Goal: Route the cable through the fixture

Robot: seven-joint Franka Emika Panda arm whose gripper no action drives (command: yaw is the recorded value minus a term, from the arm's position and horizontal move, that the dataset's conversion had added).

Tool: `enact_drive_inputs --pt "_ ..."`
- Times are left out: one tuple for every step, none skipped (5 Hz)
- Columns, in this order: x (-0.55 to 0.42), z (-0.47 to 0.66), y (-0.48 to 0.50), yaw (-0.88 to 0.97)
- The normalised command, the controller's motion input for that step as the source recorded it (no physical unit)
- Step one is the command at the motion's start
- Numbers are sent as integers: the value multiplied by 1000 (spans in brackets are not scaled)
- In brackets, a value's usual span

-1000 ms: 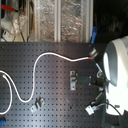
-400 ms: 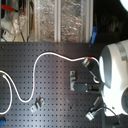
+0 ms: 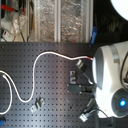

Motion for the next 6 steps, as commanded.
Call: enact_drive_inputs --pt "-335 5 -40 0" --pt "0 37 1 0" --pt "173 397 65 -31" --pt "268 403 261 0" --pt "105 269 147 0" --pt "0 6 0 103"
